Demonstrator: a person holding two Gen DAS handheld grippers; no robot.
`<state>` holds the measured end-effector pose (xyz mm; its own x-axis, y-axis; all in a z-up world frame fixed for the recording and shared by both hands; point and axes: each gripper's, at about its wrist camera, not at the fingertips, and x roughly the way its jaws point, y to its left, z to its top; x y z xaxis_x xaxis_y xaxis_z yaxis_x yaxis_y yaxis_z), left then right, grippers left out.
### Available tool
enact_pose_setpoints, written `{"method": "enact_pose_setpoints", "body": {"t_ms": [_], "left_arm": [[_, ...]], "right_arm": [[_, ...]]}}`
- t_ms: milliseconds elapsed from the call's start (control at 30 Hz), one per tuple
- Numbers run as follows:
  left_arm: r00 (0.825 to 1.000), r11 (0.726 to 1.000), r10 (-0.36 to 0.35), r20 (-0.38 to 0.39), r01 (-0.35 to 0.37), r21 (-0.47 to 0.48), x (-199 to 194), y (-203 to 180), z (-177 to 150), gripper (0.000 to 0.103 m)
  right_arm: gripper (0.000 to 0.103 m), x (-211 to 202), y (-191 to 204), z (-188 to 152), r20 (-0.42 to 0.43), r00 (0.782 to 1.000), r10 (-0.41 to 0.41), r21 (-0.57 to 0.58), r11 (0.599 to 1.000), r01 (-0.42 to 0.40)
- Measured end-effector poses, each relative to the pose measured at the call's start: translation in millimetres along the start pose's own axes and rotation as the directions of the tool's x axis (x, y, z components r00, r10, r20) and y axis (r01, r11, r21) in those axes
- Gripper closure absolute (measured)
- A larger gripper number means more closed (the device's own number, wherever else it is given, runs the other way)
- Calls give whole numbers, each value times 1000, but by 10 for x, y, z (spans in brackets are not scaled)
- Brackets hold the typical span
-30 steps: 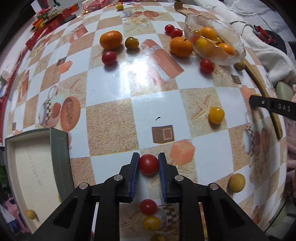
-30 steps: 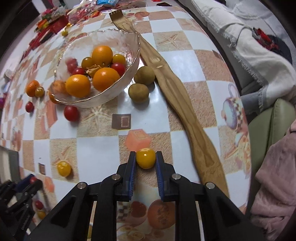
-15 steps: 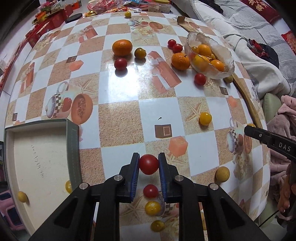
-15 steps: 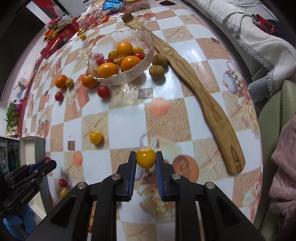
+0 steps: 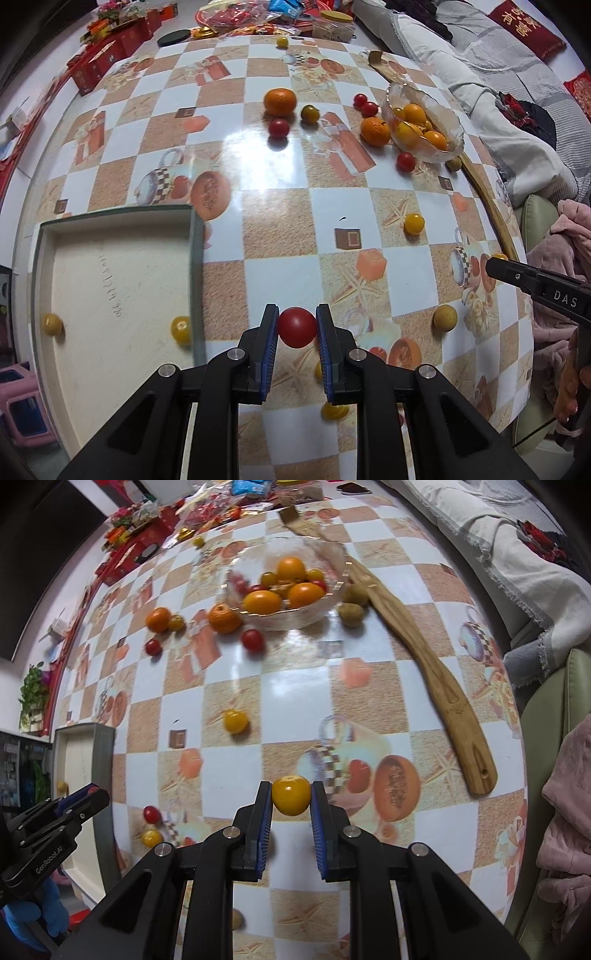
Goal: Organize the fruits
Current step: 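Carry both tomatoes into the white tray and open both tools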
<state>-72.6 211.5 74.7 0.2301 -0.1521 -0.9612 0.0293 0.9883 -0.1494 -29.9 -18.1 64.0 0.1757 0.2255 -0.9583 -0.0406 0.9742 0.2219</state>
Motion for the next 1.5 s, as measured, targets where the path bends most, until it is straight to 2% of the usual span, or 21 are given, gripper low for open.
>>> {"method": "enact_pose_setpoints", "body": {"t_ms": [233,500,933,1267,1500], "left_arm": [[999,998,21,26,-19,-62,-184,359,-191,81],[997,984,64,37,-57,-167,-349,918,-501,81],[988,939,152,-36,-156,-307,-293,1745,-1090,81],[972,919,214,-97,-234,-318,-128,1978,-1334,81],[965,922,239,-111,-261,-285,-54,1971,-1360,80]], "right_arm": [[81,-7,417,-79,-10,1000,19,-76,997,-19],[81,36,1109,-206,-35,998,58,-189,980,-64],[81,338,2353,-552,-133,983,123,-367,916,-164],[80,843,2992,-725,-224,971,86,-444,877,-181],[79,1088,3171,-831,-259,966,23,-487,861,-151]]}}
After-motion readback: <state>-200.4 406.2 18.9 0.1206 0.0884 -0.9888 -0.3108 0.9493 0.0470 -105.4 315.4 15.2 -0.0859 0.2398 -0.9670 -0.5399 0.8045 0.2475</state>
